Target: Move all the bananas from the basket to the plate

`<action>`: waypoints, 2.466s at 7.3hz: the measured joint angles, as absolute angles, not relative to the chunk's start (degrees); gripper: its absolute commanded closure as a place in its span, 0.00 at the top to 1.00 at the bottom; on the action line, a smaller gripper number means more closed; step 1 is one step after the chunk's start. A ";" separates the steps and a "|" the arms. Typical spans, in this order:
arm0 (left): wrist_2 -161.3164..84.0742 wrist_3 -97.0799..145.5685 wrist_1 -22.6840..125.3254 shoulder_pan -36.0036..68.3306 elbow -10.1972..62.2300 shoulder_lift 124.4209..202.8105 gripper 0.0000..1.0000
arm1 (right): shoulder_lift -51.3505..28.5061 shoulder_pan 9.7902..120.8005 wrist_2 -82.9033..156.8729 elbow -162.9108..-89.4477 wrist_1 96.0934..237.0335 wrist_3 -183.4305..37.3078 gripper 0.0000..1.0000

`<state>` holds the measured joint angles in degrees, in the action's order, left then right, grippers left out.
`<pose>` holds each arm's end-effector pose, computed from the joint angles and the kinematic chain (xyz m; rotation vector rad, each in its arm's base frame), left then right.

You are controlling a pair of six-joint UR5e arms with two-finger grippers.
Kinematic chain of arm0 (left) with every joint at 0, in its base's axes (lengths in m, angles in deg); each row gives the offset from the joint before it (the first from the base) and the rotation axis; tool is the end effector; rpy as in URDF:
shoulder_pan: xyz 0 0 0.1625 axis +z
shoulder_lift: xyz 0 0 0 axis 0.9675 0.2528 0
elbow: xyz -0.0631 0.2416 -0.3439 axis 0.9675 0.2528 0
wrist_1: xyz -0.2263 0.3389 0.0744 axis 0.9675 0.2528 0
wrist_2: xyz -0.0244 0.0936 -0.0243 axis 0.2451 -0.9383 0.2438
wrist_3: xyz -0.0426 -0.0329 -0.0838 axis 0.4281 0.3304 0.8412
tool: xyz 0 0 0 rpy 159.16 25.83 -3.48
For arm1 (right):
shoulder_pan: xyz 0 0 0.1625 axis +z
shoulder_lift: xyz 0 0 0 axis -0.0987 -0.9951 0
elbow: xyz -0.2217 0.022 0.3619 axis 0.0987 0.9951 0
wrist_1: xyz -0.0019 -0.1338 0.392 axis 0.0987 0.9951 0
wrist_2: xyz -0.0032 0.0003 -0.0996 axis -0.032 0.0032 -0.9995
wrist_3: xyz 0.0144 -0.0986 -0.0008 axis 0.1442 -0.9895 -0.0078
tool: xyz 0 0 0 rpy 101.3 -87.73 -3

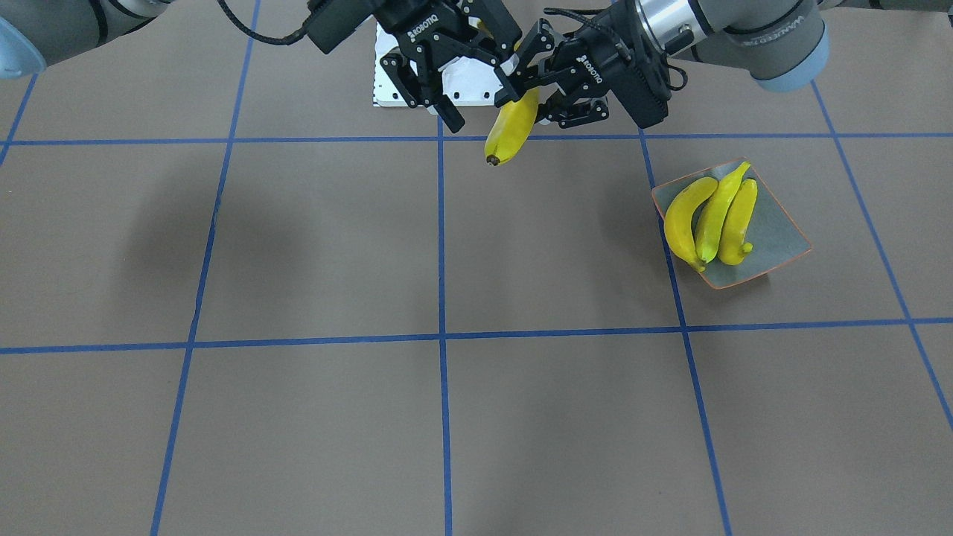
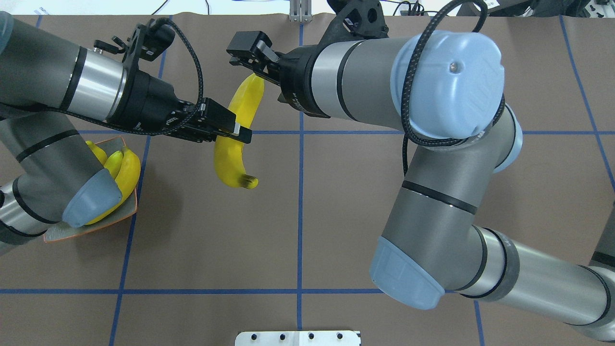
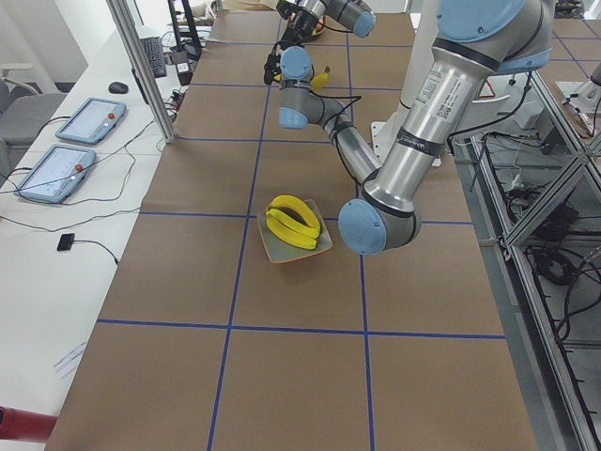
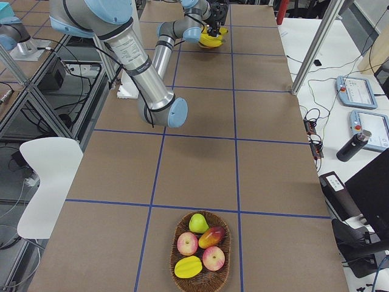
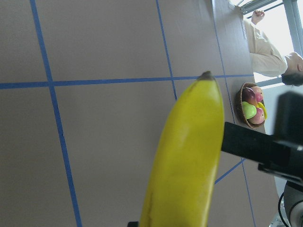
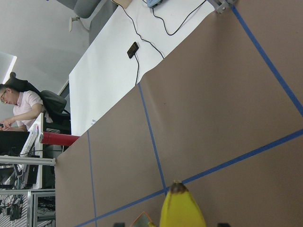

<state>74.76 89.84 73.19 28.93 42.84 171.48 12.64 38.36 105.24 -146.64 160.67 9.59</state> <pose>0.3243 -0.4320 0.1573 0.1903 1.6034 0.1432 -0.3928 -0.4080 0.0103 0.2966 -1.5123 0.5662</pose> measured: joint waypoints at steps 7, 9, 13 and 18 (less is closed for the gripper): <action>75.38 64.95 73.15 21.57 46.18 146.70 0.00 | -7.22 57.18 121.25 -148.42 161.31 -13.36 1.00; 74.02 47.70 73.04 20.76 45.63 141.30 0.00 | -12.68 63.04 126.81 -148.25 161.18 -23.91 1.00; 65.18 12.74 72.90 21.13 42.11 138.21 0.00 | -16.48 68.93 132.79 -148.10 161.10 -31.59 1.00; 57.28 -3.66 72.71 21.16 35.35 140.89 0.00 | -19.83 72.16 134.78 -147.91 160.96 -37.13 1.00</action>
